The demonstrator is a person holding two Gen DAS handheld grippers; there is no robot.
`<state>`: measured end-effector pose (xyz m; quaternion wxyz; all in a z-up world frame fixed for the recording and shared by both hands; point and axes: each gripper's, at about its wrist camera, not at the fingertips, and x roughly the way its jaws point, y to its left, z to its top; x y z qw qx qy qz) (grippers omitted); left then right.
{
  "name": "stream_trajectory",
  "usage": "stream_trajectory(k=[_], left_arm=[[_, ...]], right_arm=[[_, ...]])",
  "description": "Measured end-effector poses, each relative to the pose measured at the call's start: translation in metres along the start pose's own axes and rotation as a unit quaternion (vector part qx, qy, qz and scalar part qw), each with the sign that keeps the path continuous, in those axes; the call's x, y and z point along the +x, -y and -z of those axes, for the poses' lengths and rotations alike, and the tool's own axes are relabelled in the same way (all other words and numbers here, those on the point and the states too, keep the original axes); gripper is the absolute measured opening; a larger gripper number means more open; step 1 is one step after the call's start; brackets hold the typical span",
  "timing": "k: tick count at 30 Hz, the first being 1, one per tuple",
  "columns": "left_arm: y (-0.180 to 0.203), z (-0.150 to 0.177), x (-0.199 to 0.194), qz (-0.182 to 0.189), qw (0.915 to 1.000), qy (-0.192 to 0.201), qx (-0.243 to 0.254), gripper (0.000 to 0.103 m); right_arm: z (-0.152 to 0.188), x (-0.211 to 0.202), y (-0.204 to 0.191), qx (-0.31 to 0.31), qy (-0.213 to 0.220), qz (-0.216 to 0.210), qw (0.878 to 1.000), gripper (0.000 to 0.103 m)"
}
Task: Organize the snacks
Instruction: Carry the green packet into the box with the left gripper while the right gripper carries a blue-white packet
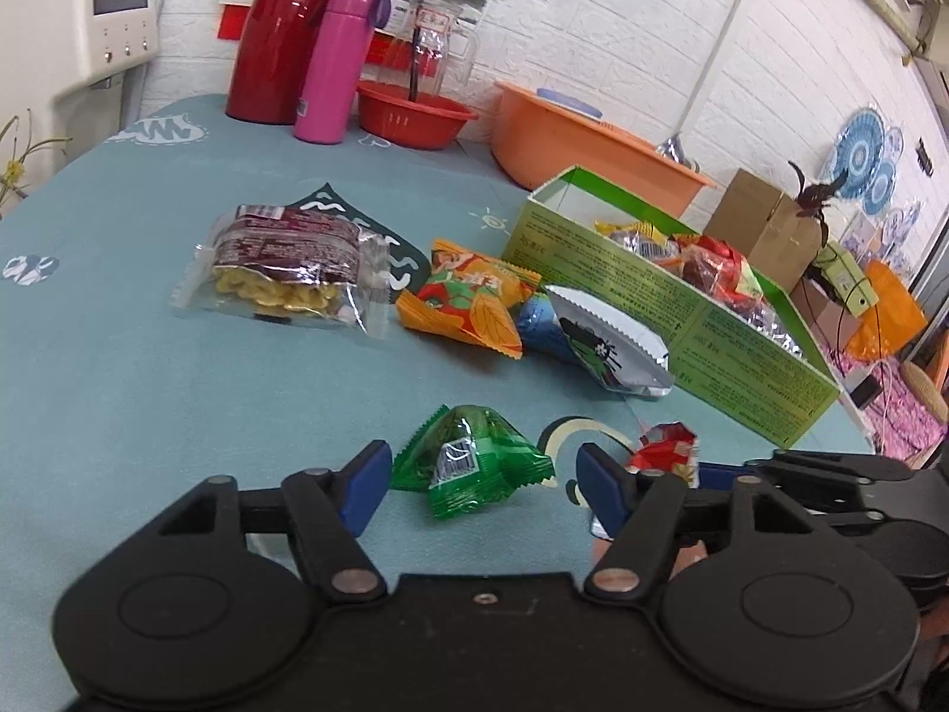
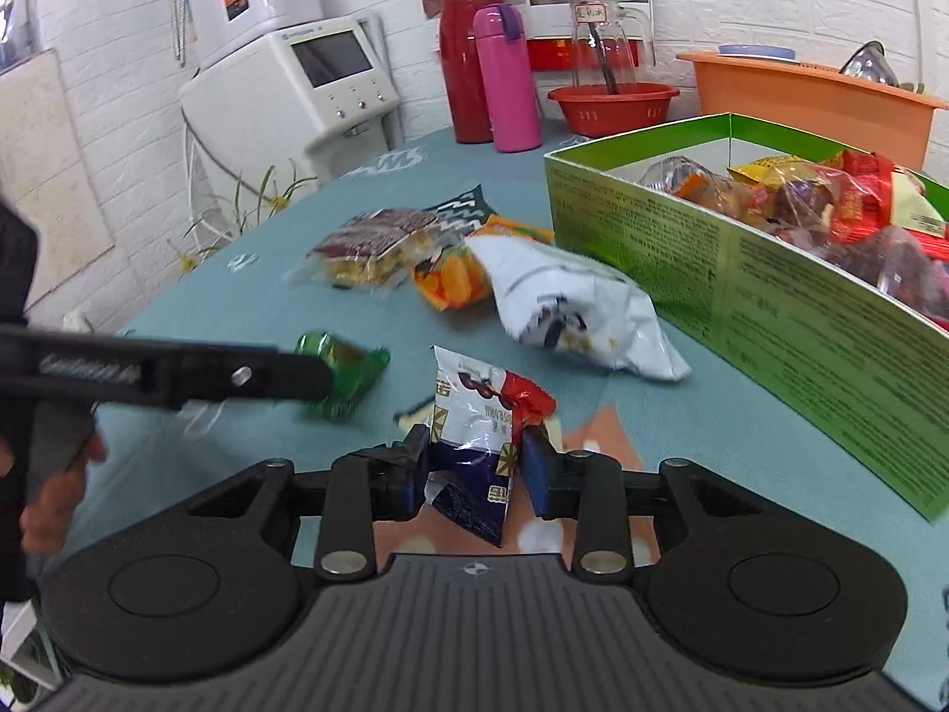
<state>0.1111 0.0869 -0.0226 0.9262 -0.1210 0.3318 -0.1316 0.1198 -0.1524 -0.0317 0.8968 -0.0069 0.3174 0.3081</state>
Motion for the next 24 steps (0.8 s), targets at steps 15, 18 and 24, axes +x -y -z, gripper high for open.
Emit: stream_trajectory(k=[15,18,24], left_arm=[[0.011,-0.003,0.009,-0.015,0.9997,0.008,0.017,0.076],[0.017,-0.006,0.001,0.009,0.9998,0.013,0.007,0.076],[0.045,-0.034,-0.016,0.069,0.9962,0.054,0.005,0.076]], right_arm=[[0.001,0.001,-0.005,-0.015,0.013,-0.005,1.0,0.057],[-0.002,-0.015,-0.007,-0.026,0.038,-0.002,0.999,0.057],[-0.022,-0.053,0.005,-0.02,0.111,0.014,0.994,0.057]])
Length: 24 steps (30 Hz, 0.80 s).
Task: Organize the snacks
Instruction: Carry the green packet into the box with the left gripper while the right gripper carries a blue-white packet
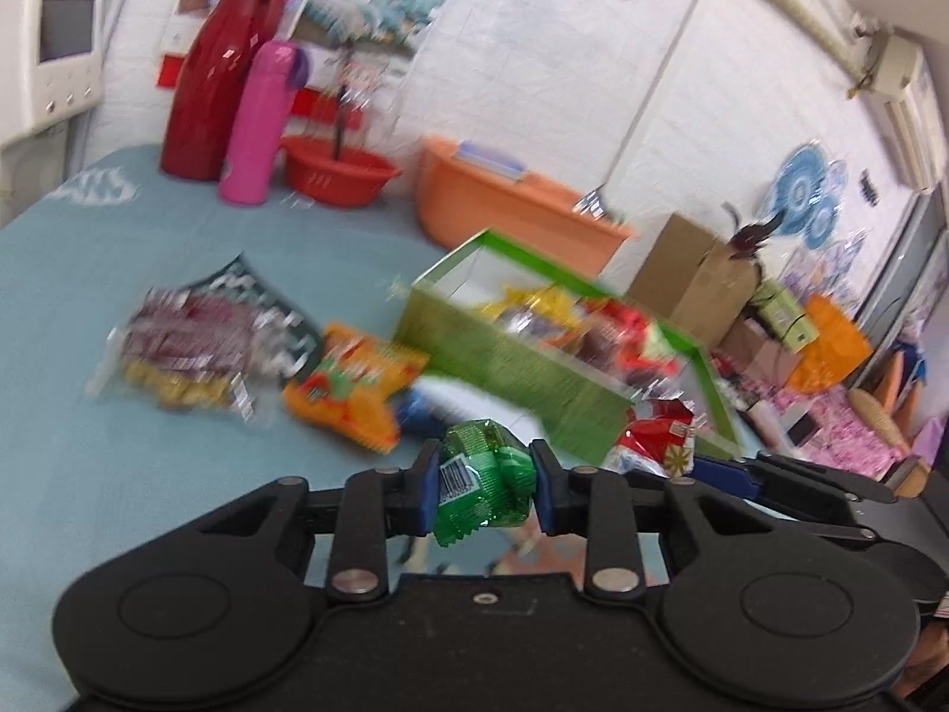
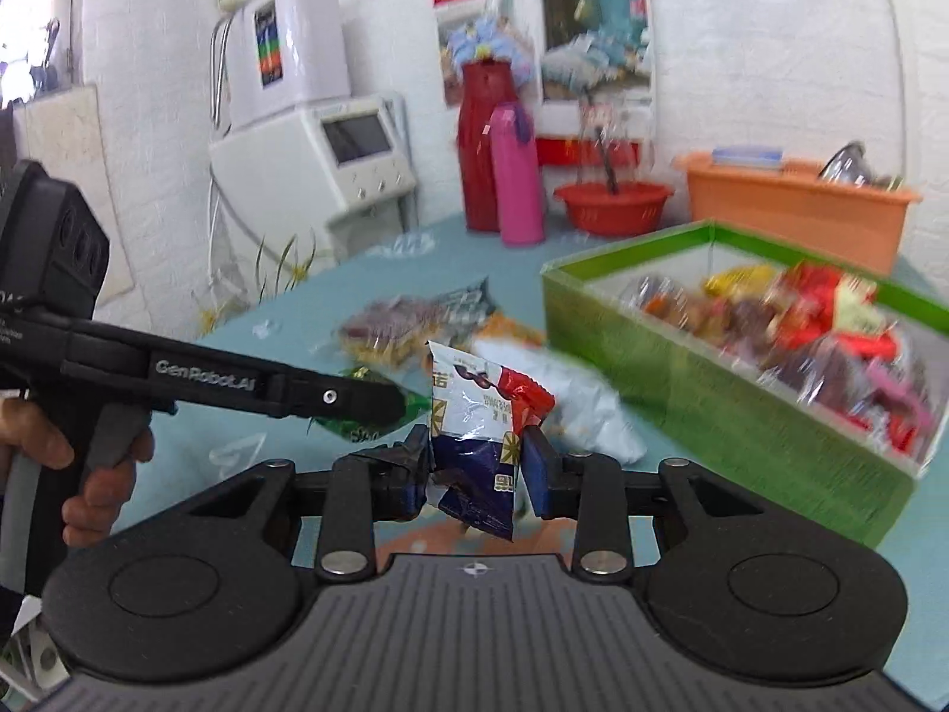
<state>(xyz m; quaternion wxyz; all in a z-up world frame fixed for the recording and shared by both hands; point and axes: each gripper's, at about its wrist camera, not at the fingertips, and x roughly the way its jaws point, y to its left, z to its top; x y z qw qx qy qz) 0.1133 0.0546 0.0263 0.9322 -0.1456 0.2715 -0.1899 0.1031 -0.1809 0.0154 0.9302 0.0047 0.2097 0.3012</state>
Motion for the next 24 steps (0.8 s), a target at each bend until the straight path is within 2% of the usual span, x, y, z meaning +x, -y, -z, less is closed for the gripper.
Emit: stream_trajectory(k=[7,14,19,24], left_arm=[[0.036,-0.042,0.018,0.041,0.998,0.043,0.019,0.076],[0.045,-0.077,0.066,0.051,0.9969,0.059,0.01,0.077],[0.039,-0.09,0.104,0.047,0.9977,0.048,0.01,0.077],[0.03,-0.091,0.137,0.032,0.9991,0.023,0.013,0.078]], right_arm=[[-0.028,-0.016,0.032,0.006,0.059,0.059,0.996,0.057],[-0.05,-0.003,0.07,0.013,0.094,0.121,0.988,0.057],[-0.06,0.024,0.091,0.003,0.091,0.154,0.984,0.058],[-0.065,0.053,0.108,0.015,0.07,0.151,0.986,0.058]])
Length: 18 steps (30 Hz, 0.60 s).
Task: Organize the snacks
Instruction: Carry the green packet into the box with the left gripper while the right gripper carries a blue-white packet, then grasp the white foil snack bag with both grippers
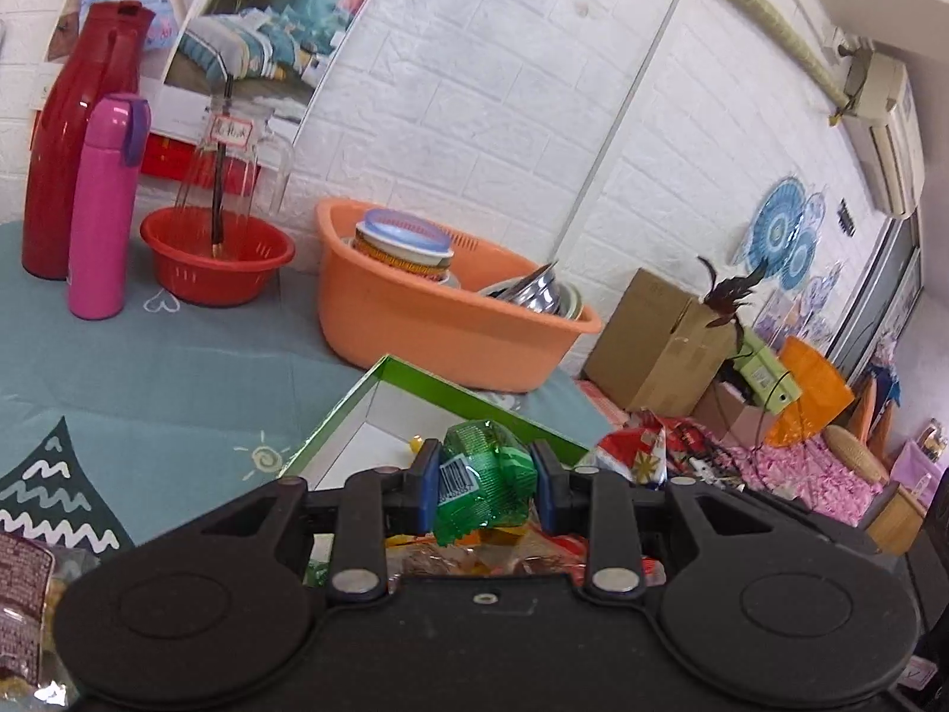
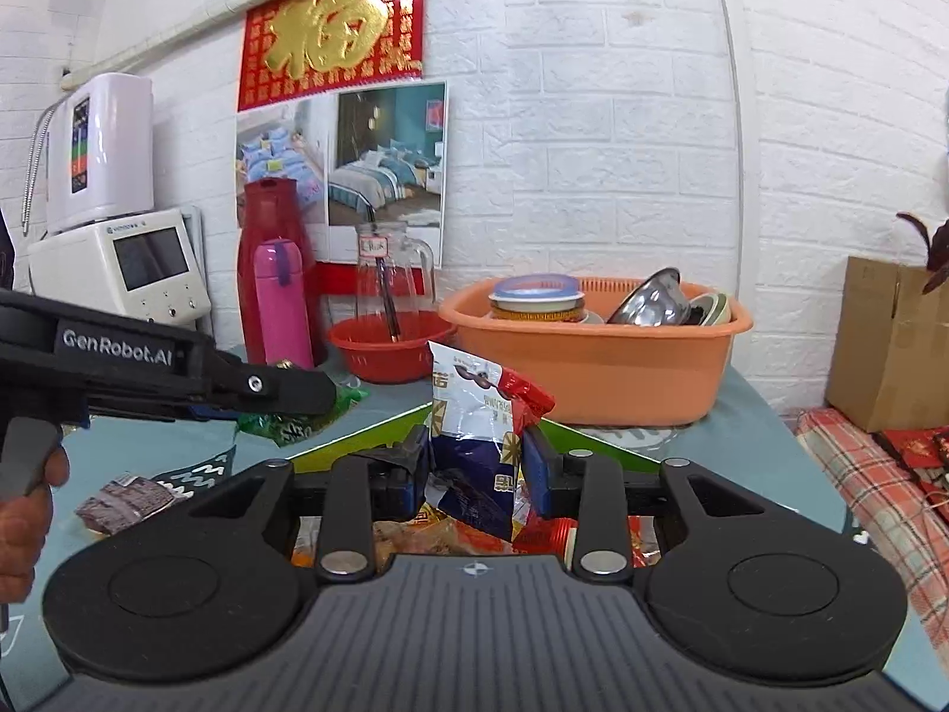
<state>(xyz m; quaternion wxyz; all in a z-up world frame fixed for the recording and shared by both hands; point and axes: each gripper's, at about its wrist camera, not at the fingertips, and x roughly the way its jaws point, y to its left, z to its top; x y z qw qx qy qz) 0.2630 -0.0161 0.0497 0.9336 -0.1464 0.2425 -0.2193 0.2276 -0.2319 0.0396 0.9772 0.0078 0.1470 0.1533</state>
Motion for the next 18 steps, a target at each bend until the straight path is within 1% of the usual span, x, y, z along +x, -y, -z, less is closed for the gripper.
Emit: stream_trajectory(k=[2,3,4,5,6,7,9,13,18], left_arm=[[-0.004,0.002,0.009,-0.002,0.9999,-0.009,0.004,0.082],[-0.006,0.004,0.012,-0.004,0.9999,-0.014,0.008,0.087],[-0.007,0.006,0.012,-0.006,0.9998,-0.015,0.009,0.103],[-0.008,0.008,0.011,-0.01,0.9998,-0.014,0.009,0.103],[-0.009,0.01,0.008,-0.015,0.9998,-0.007,0.008,0.103],[-0.009,0.012,0.005,-0.02,0.9998,0.001,0.009,0.103],[-0.01,0.012,0.001,-0.025,0.9996,0.001,0.012,0.103],[-0.01,0.013,-0.012,-0.026,0.9996,0.005,-0.003,0.103],[-0.001,0.013,-0.037,-0.032,0.9994,0.01,0.001,0.103]], right_arm=[[0.001,0.012,0.0,0.001,-0.006,0.0,1.0,0.058],[0.002,0.018,0.0,0.0,-0.011,-0.002,1.0,0.06],[0.003,0.024,-0.001,-0.003,-0.022,-0.002,1.0,0.066],[0.004,0.029,-0.002,-0.009,-0.038,-0.001,0.999,0.075],[0.006,0.031,-0.003,-0.013,-0.049,0.003,0.999,0.102],[0.008,0.029,-0.004,-0.013,-0.046,0.007,0.999,0.103],[0.01,0.019,-0.004,-0.013,-0.031,0.0,0.999,0.103],[0.012,0.007,-0.004,-0.012,-0.032,0.003,0.999,0.103],[0.007,-0.019,-0.008,0.009,-0.028,-0.01,1.0,0.103]])
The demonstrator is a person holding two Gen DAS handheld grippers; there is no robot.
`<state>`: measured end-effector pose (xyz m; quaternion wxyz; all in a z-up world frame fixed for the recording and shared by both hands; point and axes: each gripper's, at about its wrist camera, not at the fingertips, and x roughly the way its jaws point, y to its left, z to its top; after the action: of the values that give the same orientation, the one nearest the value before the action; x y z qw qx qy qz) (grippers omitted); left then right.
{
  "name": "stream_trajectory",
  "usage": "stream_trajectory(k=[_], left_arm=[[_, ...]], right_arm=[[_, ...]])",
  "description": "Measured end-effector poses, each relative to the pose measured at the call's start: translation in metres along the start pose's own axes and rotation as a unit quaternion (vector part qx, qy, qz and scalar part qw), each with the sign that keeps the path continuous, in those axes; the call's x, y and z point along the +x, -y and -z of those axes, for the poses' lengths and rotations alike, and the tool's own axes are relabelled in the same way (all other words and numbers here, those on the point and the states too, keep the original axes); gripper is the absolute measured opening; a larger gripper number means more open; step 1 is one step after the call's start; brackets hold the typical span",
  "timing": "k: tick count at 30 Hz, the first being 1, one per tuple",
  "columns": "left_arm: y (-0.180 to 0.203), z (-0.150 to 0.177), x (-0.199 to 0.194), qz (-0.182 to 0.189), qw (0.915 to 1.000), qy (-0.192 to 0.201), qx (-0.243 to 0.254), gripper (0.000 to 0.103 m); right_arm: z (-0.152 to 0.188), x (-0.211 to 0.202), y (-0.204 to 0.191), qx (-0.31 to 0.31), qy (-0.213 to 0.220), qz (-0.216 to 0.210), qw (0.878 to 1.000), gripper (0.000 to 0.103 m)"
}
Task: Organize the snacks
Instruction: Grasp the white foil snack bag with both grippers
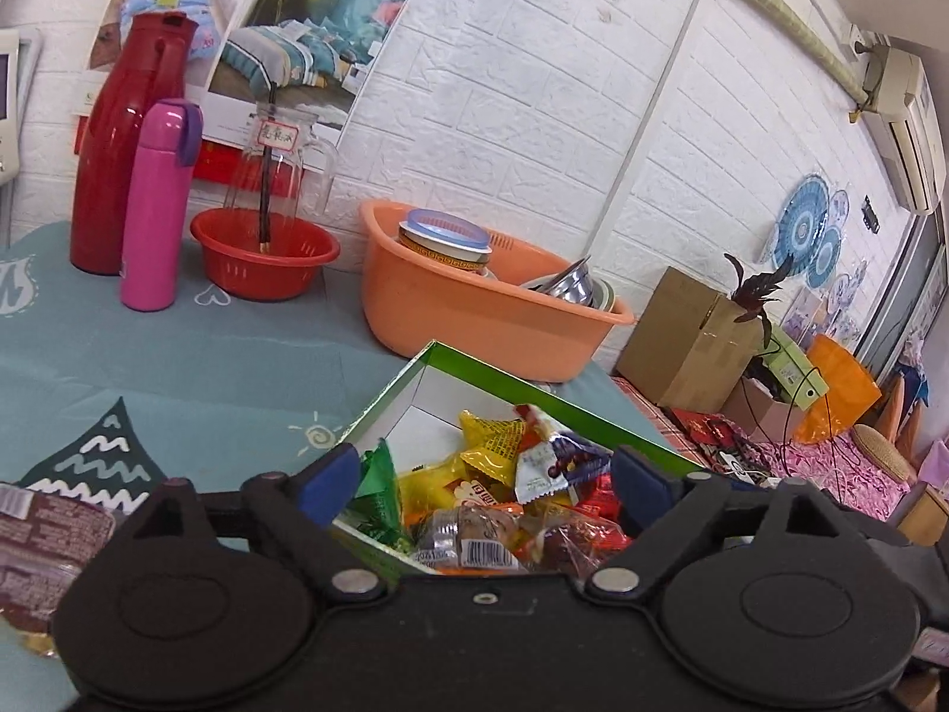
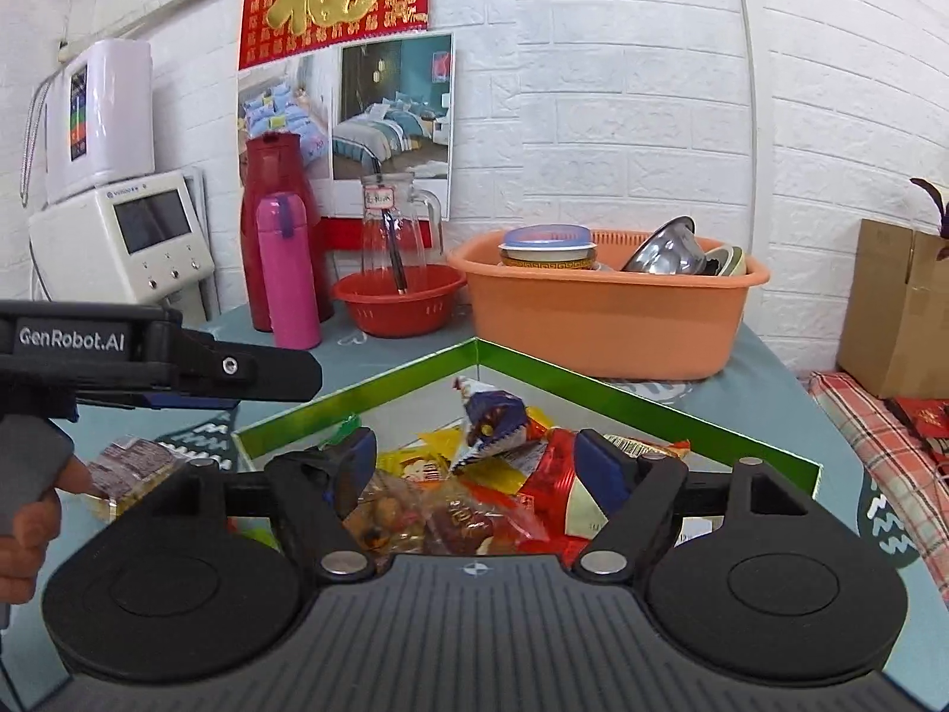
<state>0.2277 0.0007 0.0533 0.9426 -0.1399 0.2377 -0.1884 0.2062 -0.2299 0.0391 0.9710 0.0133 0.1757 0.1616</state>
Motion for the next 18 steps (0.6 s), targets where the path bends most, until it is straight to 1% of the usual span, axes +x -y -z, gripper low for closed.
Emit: stream_trajectory(k=[4,7,9,11,15,18], left_arm=[[0.005,-0.003,-0.029,0.001,1.0,-0.001,-0.004,0.103],[0.012,-0.004,-0.051,-0.008,0.9999,-0.004,0.007,0.103],[0.014,-0.001,-0.063,-0.011,0.9998,-0.01,0.012,0.103],[0.013,0.006,-0.071,-0.006,0.9998,-0.016,0.007,0.103],[0.005,0.035,-0.068,-0.007,0.9989,-0.043,-0.017,0.103],[-0.008,0.058,-0.05,-0.011,0.9954,-0.074,-0.06,0.103]], right_arm=[[-0.015,-0.034,-0.009,0.013,0.02,-0.025,0.999,0.103],[-0.025,-0.062,-0.018,0.012,0.044,-0.042,0.998,0.103],[-0.03,-0.08,-0.025,0.01,0.056,-0.053,0.997,0.103],[-0.03,-0.095,-0.029,0.006,0.065,-0.062,0.996,0.103],[-0.016,-0.115,-0.035,-0.006,0.073,-0.065,0.995,0.103],[0.002,-0.119,-0.037,-0.021,0.059,-0.053,0.997,0.103]])
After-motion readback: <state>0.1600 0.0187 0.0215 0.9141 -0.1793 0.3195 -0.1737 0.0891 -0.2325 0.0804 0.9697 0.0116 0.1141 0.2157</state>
